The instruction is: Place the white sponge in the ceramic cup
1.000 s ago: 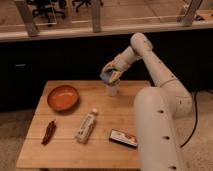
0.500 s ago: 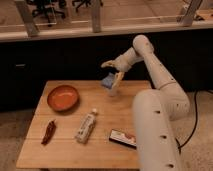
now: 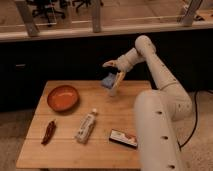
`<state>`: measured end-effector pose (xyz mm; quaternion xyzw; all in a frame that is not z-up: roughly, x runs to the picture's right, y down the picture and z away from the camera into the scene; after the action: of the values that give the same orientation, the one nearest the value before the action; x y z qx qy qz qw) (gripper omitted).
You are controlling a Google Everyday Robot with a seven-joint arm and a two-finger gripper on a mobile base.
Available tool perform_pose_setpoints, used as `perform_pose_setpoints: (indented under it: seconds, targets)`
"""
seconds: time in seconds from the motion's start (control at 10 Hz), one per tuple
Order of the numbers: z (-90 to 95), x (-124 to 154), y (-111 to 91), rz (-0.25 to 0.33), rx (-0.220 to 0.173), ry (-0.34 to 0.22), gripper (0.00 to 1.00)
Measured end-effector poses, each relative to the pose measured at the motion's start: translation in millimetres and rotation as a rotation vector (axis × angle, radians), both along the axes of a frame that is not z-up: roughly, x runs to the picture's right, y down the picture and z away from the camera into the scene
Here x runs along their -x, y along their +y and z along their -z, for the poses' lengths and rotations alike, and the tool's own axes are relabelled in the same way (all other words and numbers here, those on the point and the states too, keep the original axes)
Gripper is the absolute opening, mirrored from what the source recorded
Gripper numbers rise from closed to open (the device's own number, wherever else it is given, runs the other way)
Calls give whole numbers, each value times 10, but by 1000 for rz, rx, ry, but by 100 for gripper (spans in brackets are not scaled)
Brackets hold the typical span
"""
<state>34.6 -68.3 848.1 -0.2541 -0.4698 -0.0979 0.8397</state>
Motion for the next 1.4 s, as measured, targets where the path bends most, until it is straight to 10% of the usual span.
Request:
perform_pose_setpoints:
  seconds: [1.4]
  targets:
    - [-2,-8,143,66,-43,101,80]
